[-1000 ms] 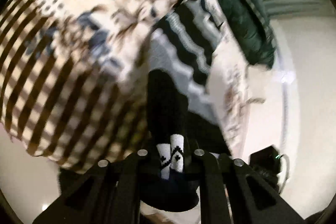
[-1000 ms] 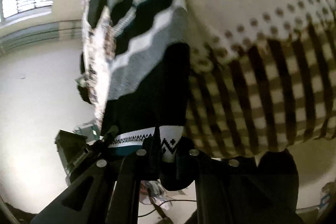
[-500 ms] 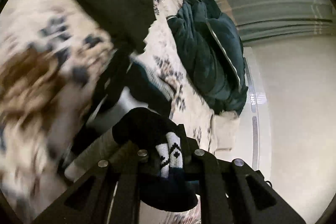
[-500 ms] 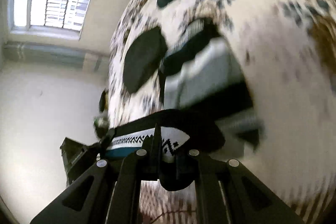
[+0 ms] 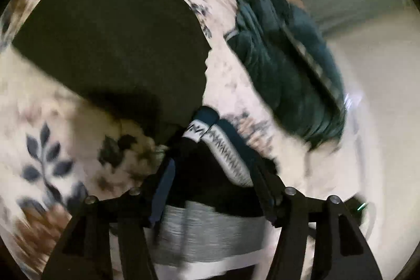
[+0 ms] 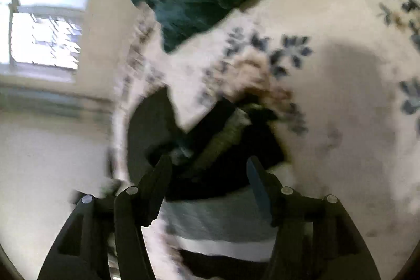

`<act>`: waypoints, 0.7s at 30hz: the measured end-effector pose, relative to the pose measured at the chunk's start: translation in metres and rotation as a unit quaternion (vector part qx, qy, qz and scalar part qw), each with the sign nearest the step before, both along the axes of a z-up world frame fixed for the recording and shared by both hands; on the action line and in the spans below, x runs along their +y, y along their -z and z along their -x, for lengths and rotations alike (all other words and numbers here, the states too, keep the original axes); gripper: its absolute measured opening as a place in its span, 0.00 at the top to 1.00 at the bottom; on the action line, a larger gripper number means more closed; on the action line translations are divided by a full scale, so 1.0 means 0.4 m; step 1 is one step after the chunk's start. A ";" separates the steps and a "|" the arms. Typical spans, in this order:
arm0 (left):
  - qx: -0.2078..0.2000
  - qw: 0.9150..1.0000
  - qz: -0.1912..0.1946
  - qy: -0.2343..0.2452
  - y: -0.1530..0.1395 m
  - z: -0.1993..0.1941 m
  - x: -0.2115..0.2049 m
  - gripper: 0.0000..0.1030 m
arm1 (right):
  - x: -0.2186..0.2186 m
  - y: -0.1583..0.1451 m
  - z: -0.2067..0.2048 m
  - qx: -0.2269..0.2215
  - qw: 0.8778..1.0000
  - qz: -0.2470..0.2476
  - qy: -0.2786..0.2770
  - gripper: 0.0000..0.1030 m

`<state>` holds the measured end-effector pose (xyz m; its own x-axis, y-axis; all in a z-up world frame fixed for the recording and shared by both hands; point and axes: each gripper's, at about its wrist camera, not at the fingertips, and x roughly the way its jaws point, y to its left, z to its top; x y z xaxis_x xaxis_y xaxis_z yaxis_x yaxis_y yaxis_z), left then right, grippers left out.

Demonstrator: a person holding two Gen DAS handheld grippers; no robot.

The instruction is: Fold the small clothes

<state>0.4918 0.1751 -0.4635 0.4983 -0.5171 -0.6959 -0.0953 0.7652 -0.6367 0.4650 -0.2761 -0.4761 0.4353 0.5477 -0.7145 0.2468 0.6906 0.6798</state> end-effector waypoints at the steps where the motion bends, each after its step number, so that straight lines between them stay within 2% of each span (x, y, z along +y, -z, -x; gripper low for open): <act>1: 0.008 1.000 -0.021 0.012 0.014 -0.017 -0.014 0.45 | 0.009 0.006 -0.001 0.003 1.000 0.021 -0.012 0.40; 3: 0.022 0.997 -0.055 0.044 0.043 -0.055 -0.054 0.45 | 0.037 0.031 -0.021 0.014 0.997 0.061 -0.039 0.40; 6: 0.020 0.992 -0.106 0.064 0.076 -0.112 -0.102 0.48 | 0.075 0.065 -0.067 0.017 0.993 0.095 -0.063 0.40; 7: 0.010 0.991 -0.112 0.070 0.081 -0.131 -0.110 0.57 | 0.086 0.075 -0.084 0.017 0.992 0.103 -0.070 0.41; 8: 0.008 0.989 -0.128 0.072 0.085 -0.152 -0.117 0.62 | 0.096 0.089 -0.107 0.022 0.991 0.108 -0.076 0.42; 9: 0.018 0.985 -0.156 0.069 0.095 -0.179 -0.120 0.62 | 0.106 0.104 -0.132 0.026 0.990 0.115 -0.081 0.59; 10: 0.031 0.983 -0.166 0.068 0.107 -0.203 -0.114 0.62 | 0.115 0.110 -0.151 0.022 0.988 0.122 -0.087 0.78; 11: 0.044 0.984 -0.159 0.067 0.116 -0.219 -0.104 0.60 | 0.125 0.112 -0.171 0.017 0.985 0.143 -0.097 0.79; 13: 0.051 0.985 -0.149 0.069 0.111 -0.213 -0.095 0.61 | 0.133 0.115 -0.209 0.018 0.971 0.217 -0.098 0.79; 14: 0.051 0.985 -0.147 0.075 0.098 -0.200 -0.093 0.61 | 0.128 0.118 -0.219 0.024 0.968 0.227 -0.100 0.79; 16: 0.030 0.986 -0.146 0.077 0.050 -0.144 -0.086 0.61 | 0.109 0.116 -0.214 0.033 0.975 0.198 -0.100 0.75; 17: 0.020 0.986 -0.148 0.079 0.025 -0.098 -0.081 0.60 | 0.099 0.112 -0.196 0.037 0.978 0.180 -0.102 0.67; 18: 0.016 0.986 -0.145 0.078 0.002 -0.048 -0.075 0.60 | 0.092 0.103 -0.173 0.039 0.978 0.175 -0.105 0.65; 21: 0.021 0.989 -0.131 0.072 -0.025 0.076 -0.079 0.59 | 0.076 0.077 -0.067 0.043 0.980 0.154 -0.117 0.65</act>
